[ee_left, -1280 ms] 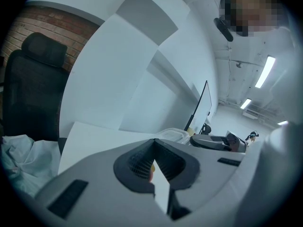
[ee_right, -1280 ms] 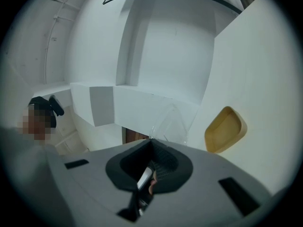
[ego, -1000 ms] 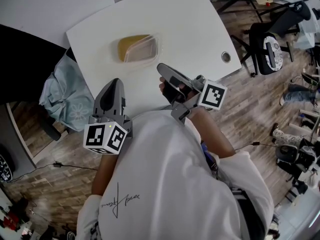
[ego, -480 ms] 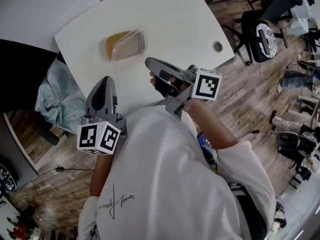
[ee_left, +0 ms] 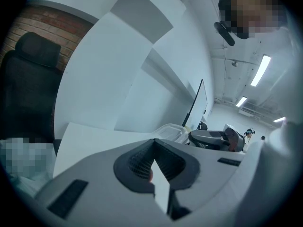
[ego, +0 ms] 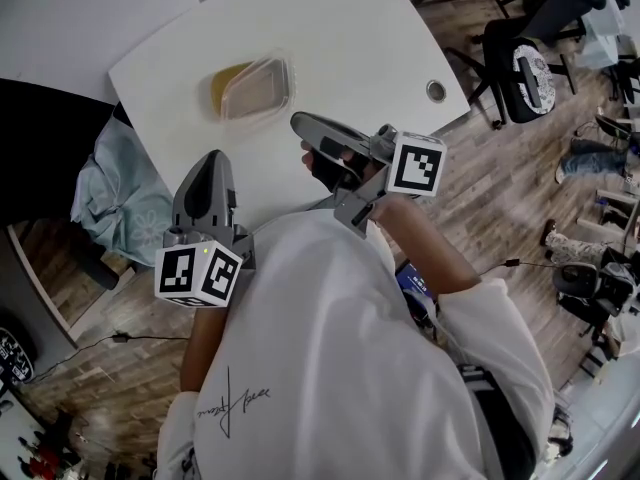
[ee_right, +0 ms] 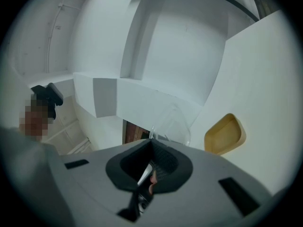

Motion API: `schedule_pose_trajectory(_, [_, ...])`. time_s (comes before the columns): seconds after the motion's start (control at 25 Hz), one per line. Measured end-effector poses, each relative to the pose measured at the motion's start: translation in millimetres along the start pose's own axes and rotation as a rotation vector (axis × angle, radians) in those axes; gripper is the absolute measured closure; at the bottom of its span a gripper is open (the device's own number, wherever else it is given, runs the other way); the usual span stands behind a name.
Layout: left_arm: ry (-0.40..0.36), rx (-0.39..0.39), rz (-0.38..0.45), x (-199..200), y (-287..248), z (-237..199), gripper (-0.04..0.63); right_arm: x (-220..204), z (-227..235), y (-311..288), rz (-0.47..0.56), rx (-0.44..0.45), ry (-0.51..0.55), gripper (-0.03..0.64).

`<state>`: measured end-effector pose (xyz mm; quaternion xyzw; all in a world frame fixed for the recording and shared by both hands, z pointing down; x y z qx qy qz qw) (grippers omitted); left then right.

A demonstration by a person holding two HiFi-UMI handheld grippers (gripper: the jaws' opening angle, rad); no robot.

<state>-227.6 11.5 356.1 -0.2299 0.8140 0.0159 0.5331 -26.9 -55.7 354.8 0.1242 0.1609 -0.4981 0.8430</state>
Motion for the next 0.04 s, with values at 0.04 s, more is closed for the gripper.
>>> schedule_pose_trajectory(0.04, [0.003, 0.000, 0.000, -0.5, -0.2, -0.8, 0.588, -0.3, 0.3, -0.5, -0.001, 0.001, -0.001, 0.606])
Point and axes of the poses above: the fingertips, and each gripper's own axes: y backward along the fingers, z to its right, x out of its top, the point moved 7 cm from there along y, backward along the fingers, and after that the axes turned 1 degree about z, right-handed, at the moved point
